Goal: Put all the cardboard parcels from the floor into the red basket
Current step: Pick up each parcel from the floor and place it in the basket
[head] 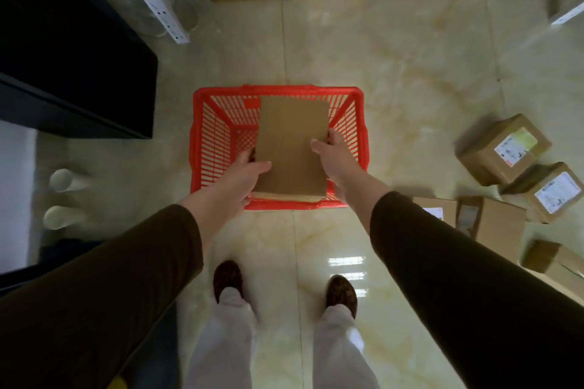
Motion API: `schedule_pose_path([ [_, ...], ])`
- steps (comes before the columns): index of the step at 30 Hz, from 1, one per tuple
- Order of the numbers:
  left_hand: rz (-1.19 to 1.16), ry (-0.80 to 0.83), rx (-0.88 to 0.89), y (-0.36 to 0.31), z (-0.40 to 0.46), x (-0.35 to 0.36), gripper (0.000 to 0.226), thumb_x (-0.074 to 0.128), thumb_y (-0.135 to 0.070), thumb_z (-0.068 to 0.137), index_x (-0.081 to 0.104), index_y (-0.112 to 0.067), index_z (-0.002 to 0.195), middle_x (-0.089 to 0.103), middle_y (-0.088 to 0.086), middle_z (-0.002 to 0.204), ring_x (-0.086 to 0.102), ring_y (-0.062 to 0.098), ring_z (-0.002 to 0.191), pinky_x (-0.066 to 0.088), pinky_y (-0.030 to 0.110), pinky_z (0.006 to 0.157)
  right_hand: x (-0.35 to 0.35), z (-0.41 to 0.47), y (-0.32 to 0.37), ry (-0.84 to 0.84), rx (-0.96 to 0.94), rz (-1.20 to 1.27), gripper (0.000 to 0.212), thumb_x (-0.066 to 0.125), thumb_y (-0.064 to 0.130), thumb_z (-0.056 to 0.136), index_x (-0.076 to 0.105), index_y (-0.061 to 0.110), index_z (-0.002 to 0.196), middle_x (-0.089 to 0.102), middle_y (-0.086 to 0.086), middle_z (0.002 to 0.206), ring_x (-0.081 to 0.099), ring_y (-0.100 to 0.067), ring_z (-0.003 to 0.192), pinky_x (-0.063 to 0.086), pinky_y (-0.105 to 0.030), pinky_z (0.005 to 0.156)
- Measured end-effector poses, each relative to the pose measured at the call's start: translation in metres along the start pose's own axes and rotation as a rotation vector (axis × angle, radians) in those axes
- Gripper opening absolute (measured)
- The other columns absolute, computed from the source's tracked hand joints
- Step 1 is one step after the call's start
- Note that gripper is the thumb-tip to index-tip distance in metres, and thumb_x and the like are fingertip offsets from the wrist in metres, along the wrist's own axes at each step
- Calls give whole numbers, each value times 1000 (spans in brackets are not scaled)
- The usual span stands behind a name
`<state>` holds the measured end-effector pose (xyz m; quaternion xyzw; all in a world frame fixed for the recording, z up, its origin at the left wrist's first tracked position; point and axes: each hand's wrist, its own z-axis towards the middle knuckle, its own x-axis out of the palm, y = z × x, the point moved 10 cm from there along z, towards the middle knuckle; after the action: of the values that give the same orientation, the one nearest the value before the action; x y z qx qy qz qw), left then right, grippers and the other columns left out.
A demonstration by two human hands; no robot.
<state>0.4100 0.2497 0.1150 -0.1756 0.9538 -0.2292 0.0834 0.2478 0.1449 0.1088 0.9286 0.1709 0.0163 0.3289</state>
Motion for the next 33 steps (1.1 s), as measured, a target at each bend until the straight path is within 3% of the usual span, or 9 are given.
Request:
schedule_pose_path([
  [5, -56, 52, -66, 7, 22, -49, 52, 57, -12, 99, 43, -35, 145, 56, -9, 130, 51, 19, 117, 33, 50, 109, 57, 6, -3, -17, 37, -1, 61, 60, 29, 99, 31, 27, 152, 54, 0, 136, 56, -24, 116, 47, -46, 101],
  [8, -59, 80, -52, -1, 40, -68, 59, 57, -7, 98, 41, -35, 147, 57, -6, 136, 57, 21, 116, 45, 43, 98, 78, 15, -2, -29, 34, -23, 76, 62, 34, 97, 15, 34, 157, 44, -3, 150, 50, -31, 131, 46, -56, 104],
  [10, -49, 78, -50, -6, 55, -79, 60, 59, -5, 95, 43, -34, 146, 59, -5, 133, 60, 20, 109, 51, 41, 89, 84, 23, 0, -51, 33, -63, 89, 64, 44, 92, 1, 46, 156, 37, -4, 156, 49, -36, 134, 50, -62, 98],
  [13, 59, 86, -38, -15, 77, -90, 62, 61, -7, 92, 46, -33, 146, 59, -4, 133, 59, 22, 114, 47, 48, 103, 83, 39, 1, -60, 35, -132, 99, 64, 52, 89, -13, 58, 150, 31, -6, 160, 59, -41, 121, 59, -61, 79],
  [16, 180, 77, -1, -31, 99, -94, 53, 63, -11, 89, 56, -33, 136, 61, -3, 129, 58, 23, 115, 47, 47, 103, 81, 58, -4, -18, 63, -155, 79, 57, 50, 97, 3, 48, 154, 38, -13, 155, 64, -46, 112, 61, -58, 79],
  [20, 261, 1, 69, -46, 132, -101, 36, 74, -31, 77, 67, -39, 111, 68, -6, 116, 64, 23, 108, 50, 48, 99, 72, 78, -22, -61, 122, -44, 58, 56, 42, 100, 23, 31, 146, 44, -19, 146, 67, -47, 106, 61, -55, 81],
  [25, 145, -105, 134, -42, 159, -112, 59, 80, -26, 82, 46, -30, 130, 60, -10, 109, 60, 14, 96, 48, 37, 83, 64, 97, -52, -93, 157, -56, 56, 57, 40, 100, 28, 20, 144, 51, -15, 139, 65, -38, 107, 57, -46, 84],
  [29, 121, -75, 135, -38, 182, -109, 73, 83, -31, 80, 39, -28, 138, 58, -7, 119, 59, 17, 105, 47, 42, 91, 67, 110, -78, -62, 123, -120, 62, 54, 48, 100, 31, 17, 148, 50, -2, 129, 55, -26, 117, 44, -38, 89],
  [33, 282, 7, 224, -47, 202, -97, 66, 78, -37, 84, 44, -34, 140, 58, -10, 124, 57, 19, 112, 47, 44, 97, 83, 122, -95, -17, 197, -40, 67, 49, 57, 98, 33, 18, 151, 52, -3, 133, 53, -27, 115, 47, -40, 89],
])
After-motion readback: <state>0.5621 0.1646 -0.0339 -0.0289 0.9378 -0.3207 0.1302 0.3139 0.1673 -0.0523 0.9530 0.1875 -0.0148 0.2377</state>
